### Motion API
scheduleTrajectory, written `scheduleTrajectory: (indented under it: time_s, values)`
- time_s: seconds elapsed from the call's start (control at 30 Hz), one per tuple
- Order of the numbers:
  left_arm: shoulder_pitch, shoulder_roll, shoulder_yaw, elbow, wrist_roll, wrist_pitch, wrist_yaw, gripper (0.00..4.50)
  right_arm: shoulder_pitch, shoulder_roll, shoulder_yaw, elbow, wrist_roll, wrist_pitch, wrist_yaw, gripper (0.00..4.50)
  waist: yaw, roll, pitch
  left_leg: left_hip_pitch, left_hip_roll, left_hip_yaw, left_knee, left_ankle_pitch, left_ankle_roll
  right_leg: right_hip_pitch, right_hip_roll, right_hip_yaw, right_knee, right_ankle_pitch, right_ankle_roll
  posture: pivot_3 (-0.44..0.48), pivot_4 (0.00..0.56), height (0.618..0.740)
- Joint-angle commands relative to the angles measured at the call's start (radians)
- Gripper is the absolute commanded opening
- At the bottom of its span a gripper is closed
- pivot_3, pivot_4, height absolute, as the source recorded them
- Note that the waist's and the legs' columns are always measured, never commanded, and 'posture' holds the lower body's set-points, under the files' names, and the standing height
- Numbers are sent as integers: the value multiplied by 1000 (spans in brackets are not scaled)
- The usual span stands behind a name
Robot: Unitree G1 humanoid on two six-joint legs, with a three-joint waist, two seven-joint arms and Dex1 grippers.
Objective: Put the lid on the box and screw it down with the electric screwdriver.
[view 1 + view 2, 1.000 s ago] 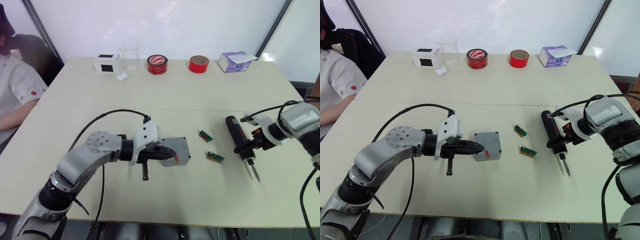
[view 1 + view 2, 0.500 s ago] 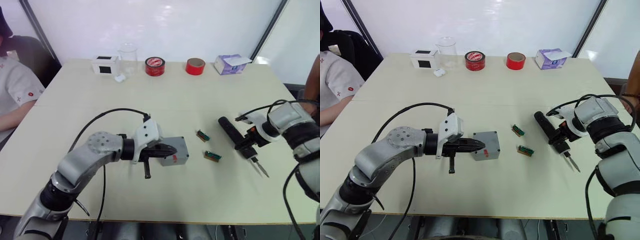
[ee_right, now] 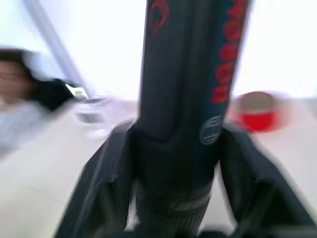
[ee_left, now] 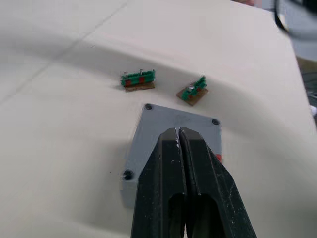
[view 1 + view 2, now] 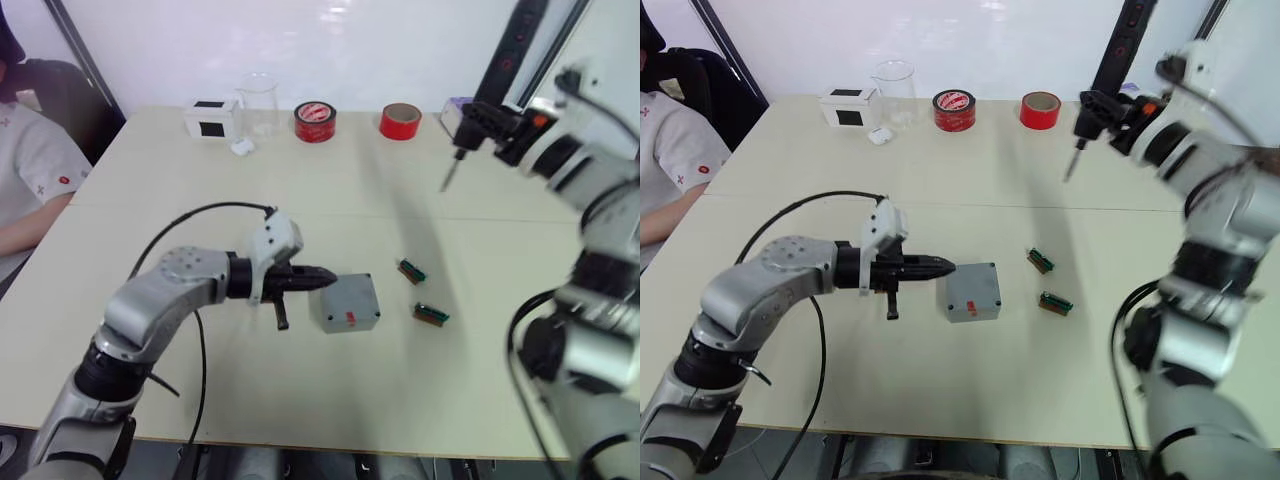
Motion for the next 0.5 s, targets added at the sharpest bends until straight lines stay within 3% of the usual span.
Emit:
scheduleTrajectory:
  time_s: [0.03, 0.27, 0.5]
  values:
    - [-35, -12, 8, 50, 5, -24, -26, 0, 23, 80, -19, -214, 102, -57, -72, 1831, -1, 0, 0, 0, -1, 1, 1, 0, 0, 0, 0, 1, -1, 1, 0, 0, 150, 740]
    - [-58, -35, -45, 80, 49, -34, -33, 0, 137, 178, 106, -315, 112, -183, -99, 1831, -12, 0, 0, 3, -1, -1, 0, -1, 3, 1, 2, 3, 1, 2, 0, 0, 150, 740]
    - [-58, -51, -96, 50, 71, -26, -40, 0, 244, 102, 189, -385, 175, -182, -28, 1831, -12, 0, 0, 4, 0, -1, 0, -3, 5, 1, 3, 3, 2, 2, 0, 0, 150, 740]
